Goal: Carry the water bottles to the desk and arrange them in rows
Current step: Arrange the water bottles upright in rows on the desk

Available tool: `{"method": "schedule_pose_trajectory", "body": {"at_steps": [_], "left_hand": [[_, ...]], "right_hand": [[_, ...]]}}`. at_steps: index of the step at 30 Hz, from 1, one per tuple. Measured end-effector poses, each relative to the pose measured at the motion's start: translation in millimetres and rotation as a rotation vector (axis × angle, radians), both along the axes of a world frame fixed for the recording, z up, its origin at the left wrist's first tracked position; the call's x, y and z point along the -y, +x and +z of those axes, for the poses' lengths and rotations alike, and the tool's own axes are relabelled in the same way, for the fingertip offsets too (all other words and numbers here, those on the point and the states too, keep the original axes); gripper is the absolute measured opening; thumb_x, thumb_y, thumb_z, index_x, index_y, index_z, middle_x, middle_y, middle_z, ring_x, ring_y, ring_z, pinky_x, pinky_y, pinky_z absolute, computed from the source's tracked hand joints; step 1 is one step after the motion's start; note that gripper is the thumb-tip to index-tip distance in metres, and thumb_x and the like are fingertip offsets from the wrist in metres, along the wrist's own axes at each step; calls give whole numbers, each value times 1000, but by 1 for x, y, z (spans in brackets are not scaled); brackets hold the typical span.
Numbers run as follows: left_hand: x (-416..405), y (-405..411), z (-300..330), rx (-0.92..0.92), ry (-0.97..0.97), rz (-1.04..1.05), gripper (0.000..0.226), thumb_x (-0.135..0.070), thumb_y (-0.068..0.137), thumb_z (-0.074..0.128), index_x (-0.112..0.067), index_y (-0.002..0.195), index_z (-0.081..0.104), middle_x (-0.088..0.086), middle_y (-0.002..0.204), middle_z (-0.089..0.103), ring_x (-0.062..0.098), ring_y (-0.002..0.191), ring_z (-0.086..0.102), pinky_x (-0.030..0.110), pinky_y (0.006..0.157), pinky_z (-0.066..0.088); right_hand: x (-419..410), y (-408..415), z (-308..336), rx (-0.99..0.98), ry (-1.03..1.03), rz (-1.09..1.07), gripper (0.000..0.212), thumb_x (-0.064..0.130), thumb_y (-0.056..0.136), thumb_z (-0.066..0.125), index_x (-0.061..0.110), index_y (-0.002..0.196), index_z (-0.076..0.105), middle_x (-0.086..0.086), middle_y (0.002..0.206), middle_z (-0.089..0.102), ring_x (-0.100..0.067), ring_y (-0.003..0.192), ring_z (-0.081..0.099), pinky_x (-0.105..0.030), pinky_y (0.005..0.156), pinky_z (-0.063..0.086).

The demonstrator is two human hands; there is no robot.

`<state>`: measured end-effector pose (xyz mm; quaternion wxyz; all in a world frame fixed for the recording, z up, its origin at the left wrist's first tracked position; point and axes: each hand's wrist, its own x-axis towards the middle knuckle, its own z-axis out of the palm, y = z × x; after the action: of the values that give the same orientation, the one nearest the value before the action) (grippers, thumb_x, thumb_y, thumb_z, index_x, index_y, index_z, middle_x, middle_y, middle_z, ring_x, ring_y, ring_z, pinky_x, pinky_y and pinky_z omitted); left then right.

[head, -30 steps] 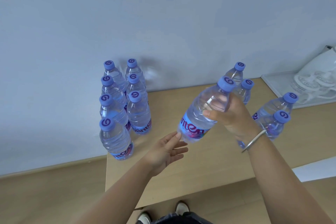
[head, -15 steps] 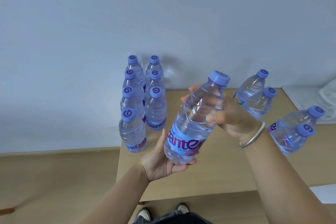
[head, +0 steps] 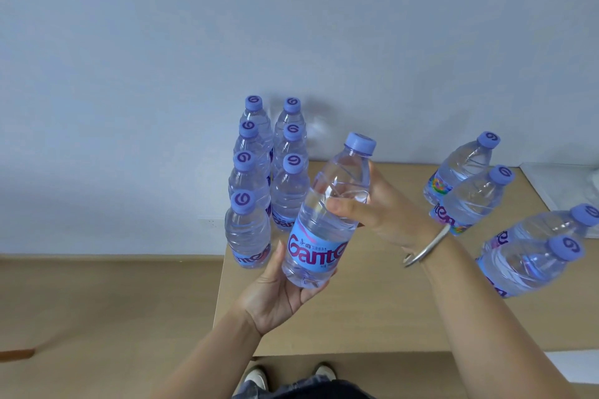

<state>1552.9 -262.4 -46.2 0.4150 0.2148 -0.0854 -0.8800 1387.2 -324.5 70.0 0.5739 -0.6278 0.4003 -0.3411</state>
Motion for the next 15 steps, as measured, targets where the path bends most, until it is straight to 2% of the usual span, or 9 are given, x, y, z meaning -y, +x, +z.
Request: {"method": "schedule_pose_trajectory", "body": {"at_steps": [2,4,6,8,10,13,15], "left_hand": [[-2,2,0,20,-25,12,73,-41,49,89,-1,107,69,22,118,63,34,104,64,36,80,57],[-3,5,-1,41,-44,13,71,-41,52,88,-2,108,69,21,119,63,33,107,63,35,80,56],[-3,8,-1,74,-57,1,70,-43,54,86,-3,110,68,20,120,62,31,108,62,34,80,56],[-4,13,-1,164,-99,-15,65,-45,61,81,-6,111,68,17,120,63,27,108,63,33,82,55],[-5,23,0,360,-153,-23,54,-45,74,70,-10,114,66,13,118,65,23,107,64,33,89,53],[-5,36,0,735,-260,-65,37,-32,86,56,-20,121,61,0,120,66,12,112,60,31,101,44],[-6,39,2,941,-388,-105,33,-20,94,51,-30,125,58,-14,121,64,0,115,55,21,97,42]], "right_hand": [[1,2,-1,-15,-33,6,48,35,61,74,32,104,52,13,99,65,-8,95,65,-26,84,49],[1,4,2,-16,-60,20,31,31,64,72,39,91,59,16,92,67,-4,87,65,-18,77,49],[1,6,4,3,-65,27,26,27,66,71,41,87,61,16,88,67,-2,82,65,-14,72,49],[3,7,3,10,-57,28,26,27,66,71,39,87,61,14,89,68,-5,83,65,-16,73,50],[5,8,-2,-32,-48,47,26,27,66,72,36,89,62,10,91,69,-9,85,65,-22,77,51],[7,12,-20,-151,-31,75,34,31,62,76,29,94,64,7,93,72,-11,89,67,-27,84,53],[8,14,-33,-247,-43,26,43,38,56,80,35,94,61,15,92,72,-1,88,67,-19,79,52]]}}
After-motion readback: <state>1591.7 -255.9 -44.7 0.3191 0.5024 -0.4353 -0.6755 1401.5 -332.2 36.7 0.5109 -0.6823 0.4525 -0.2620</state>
